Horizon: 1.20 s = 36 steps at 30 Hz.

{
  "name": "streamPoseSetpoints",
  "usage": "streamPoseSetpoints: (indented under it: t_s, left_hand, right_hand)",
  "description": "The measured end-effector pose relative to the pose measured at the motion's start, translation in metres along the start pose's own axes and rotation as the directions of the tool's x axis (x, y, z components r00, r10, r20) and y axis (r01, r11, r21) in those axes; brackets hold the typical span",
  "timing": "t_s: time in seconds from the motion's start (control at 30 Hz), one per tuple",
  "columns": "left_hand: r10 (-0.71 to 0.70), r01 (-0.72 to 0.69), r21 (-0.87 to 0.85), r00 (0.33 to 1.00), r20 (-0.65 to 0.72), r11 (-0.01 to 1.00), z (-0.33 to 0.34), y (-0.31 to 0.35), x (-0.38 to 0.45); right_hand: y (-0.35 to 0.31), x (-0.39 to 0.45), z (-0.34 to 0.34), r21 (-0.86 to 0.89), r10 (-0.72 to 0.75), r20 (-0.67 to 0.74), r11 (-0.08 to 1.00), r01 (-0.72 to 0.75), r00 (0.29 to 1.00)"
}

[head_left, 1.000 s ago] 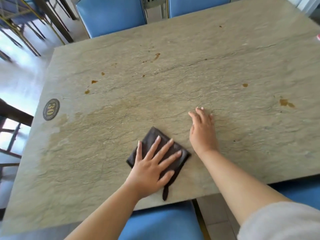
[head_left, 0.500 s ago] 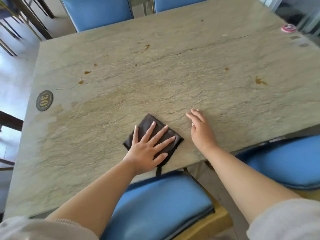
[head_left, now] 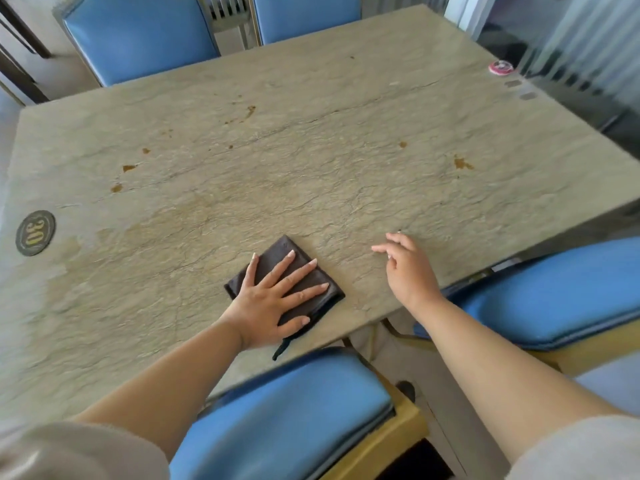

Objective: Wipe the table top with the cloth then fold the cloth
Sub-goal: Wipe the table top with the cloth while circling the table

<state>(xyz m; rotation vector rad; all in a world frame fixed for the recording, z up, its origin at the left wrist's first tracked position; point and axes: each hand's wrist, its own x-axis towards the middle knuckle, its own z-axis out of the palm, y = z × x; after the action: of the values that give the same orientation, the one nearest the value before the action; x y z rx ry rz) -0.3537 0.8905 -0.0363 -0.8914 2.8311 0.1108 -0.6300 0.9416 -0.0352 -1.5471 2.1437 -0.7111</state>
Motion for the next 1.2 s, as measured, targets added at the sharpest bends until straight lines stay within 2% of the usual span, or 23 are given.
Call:
streamPoseSetpoints:
  t_s: [0.07, 0.13, 0.23, 0.3, 0.33, 0.4, 0.47, 0.53, 0.6, 0.63, 0.67, 0.7, 0.83, 0.9, 0.93, 0.97, 1.03, 1.1, 1.13, 1.2]
  left_hand:
    - [0.031, -0.031, -0.012, 0.999, -0.016, 0.999, -0.005, 0.025, 0.027]
    - [0.127, -0.128, -0.015, 0.992, -0.018, 0.992, -0.009, 0.052, 0.052]
    - [0.219, -0.219, -0.016, 0.976, -0.009, 0.976, -0.012, 0.069, 0.081]
    - [0.152, -0.152, -0.032, 0.988, -0.014, 0.988, -0.012, 0.060, 0.097]
    - [0.072, -0.072, -0.048, 0.997, -0.016, 0.996, -0.013, 0.052, 0.106]
    - [-0.191, 0.187, -0.105, 0.981, -0.032, 0.977, -0.015, 0.031, 0.127]
    - [-0.477, 0.465, -0.179, 0.879, -0.026, 0.867, -0.020, 0.010, 0.146]
    - [-0.705, 0.684, -0.258, 0.709, 0.014, 0.683, -0.023, -0.003, 0.168]
    - [-0.837, 0.810, -0.311, 0.542, 0.075, 0.497, -0.027, -0.004, 0.188]
    - [-0.864, 0.835, -0.324, 0.495, 0.094, 0.444, -0.028, 0.001, 0.196]
    - [-0.867, 0.838, -0.326, 0.489, 0.097, 0.437, -0.030, 0.010, 0.201]
    - [-0.850, 0.820, -0.324, 0.521, 0.083, 0.471, -0.031, 0.023, 0.203]
    - [-0.671, 0.648, -0.337, 0.739, 0.060, 0.683, -0.033, 0.086, 0.195]
    - [-0.611, 0.584, -0.397, 0.788, 0.069, 0.708, -0.035, 0.094, 0.187]
    - [-0.617, 0.564, -0.458, 0.786, 0.042, 0.687, -0.037, 0.089, 0.181]
    - [-0.648, 0.552, -0.522, 0.761, -0.001, 0.650, -0.038, 0.079, 0.175]
    - [-0.760, 0.587, -0.591, 0.646, -0.069, 0.553, -0.039, 0.055, 0.162]
    - [-0.854, 0.672, -0.600, 0.518, -0.040, 0.435, -0.035, 0.034, 0.150]
    - [-0.880, 0.701, -0.602, 0.476, -0.002, 0.381, -0.031, 0.028, 0.146]
    - [-0.895, 0.726, -0.599, 0.445, 0.037, 0.337, -0.022, 0.022, 0.143]
  right_hand:
    - [0.011, 0.013, -0.011, -0.007, 0.054, -0.036, 0.998, -0.055, 0.998]
    - [0.022, 0.030, -0.022, -0.013, 0.098, -0.061, 0.995, -0.099, 0.993]
    - [0.034, 0.061, -0.034, -0.042, 0.102, -0.058, 0.994, -0.105, 0.993]
    - [0.042, 0.083, -0.037, -0.062, 0.050, -0.014, 0.997, -0.050, 0.999]
    - [0.044, 0.093, -0.038, -0.068, 0.017, 0.016, 0.998, -0.016, 1.000]
    - [0.048, 0.112, -0.039, -0.081, -0.055, 0.087, 0.995, 0.063, 0.995]
    - [0.047, 0.121, -0.035, -0.116, -0.128, 0.138, 0.983, 0.144, 0.982]
    - [0.052, 0.128, -0.030, -0.172, -0.198, 0.152, 0.959, 0.224, 0.968]
    - [0.060, 0.128, -0.025, -0.230, -0.270, 0.133, 0.928, 0.295, 0.954]
    - [0.064, 0.128, -0.023, -0.257, -0.301, 0.121, 0.911, 0.323, 0.946]
    - [0.066, 0.128, -0.022, -0.276, -0.322, 0.110, 0.899, 0.340, 0.940]
    - [0.067, 0.128, -0.021, -0.283, -0.335, 0.098, 0.893, 0.349, 0.937]
    - [0.066, 0.128, -0.017, -0.252, -0.346, 0.064, 0.902, 0.350, 0.936]
    - [0.061, 0.130, -0.018, -0.182, -0.286, 0.023, 0.941, 0.286, 0.958]
    - [0.054, 0.131, -0.017, -0.139, -0.228, 0.004, 0.964, 0.227, 0.974]
    - [0.045, 0.131, -0.015, -0.112, -0.161, -0.011, 0.981, 0.158, 0.987]
    - [0.019, 0.124, -0.008, -0.120, -0.102, -0.031, 0.988, 0.098, 0.994]
    - [-0.008, 0.108, 0.003, -0.185, -0.206, -0.024, 0.963, 0.198, 0.978]
    - [-0.017, 0.099, 0.011, -0.220, -0.267, 0.011, 0.939, 0.263, 0.964]
    - [-0.025, 0.082, 0.025, -0.281, -0.367, 0.157, 0.873, 0.398, 0.917]
